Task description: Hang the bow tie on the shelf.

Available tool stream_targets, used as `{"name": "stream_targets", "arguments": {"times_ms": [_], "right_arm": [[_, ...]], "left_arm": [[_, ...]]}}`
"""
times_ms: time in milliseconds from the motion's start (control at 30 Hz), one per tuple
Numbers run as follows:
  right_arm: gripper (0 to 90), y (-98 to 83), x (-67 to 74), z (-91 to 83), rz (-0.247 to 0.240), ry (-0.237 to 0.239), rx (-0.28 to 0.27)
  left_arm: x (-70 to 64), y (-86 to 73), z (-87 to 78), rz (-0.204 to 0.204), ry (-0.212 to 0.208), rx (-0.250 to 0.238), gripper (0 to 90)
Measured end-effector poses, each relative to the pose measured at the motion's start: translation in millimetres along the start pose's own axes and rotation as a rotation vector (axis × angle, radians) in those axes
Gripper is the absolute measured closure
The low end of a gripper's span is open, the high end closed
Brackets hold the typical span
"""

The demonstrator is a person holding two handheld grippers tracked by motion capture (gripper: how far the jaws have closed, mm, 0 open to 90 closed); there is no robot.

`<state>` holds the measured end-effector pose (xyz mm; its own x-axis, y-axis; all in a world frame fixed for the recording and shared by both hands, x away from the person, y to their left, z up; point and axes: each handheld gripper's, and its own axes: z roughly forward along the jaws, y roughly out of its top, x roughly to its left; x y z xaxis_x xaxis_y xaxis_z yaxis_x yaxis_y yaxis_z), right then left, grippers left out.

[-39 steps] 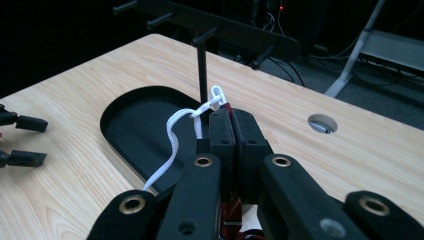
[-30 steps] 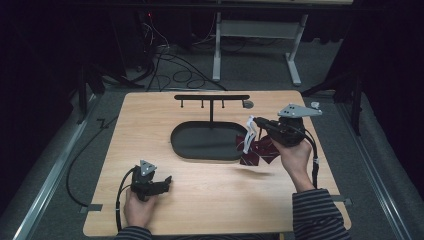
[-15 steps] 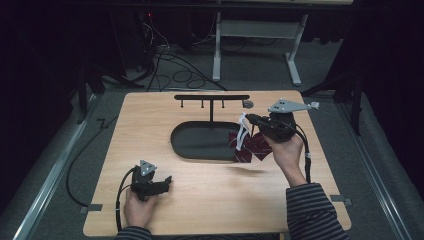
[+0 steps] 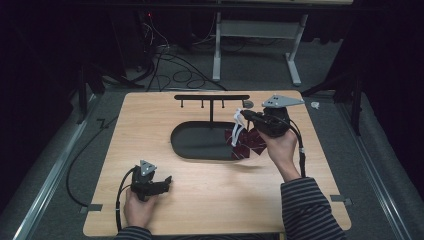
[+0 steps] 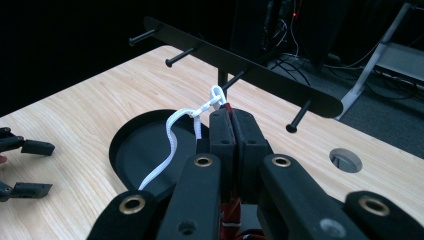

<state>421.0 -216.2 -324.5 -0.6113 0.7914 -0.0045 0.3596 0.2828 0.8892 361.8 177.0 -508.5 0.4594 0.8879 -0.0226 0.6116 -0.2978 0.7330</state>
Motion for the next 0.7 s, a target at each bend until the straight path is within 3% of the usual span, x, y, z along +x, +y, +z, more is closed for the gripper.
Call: {"name": "stream_targets", "arguments": {"times_ms": [700], "right_arm": [[90.0,20.3,2.3,39.7,0.022,-0.027,0.027]], "left_arm": [[0.2,0.0,-0.1,0.002,0.000,0.002,17.0]]}}
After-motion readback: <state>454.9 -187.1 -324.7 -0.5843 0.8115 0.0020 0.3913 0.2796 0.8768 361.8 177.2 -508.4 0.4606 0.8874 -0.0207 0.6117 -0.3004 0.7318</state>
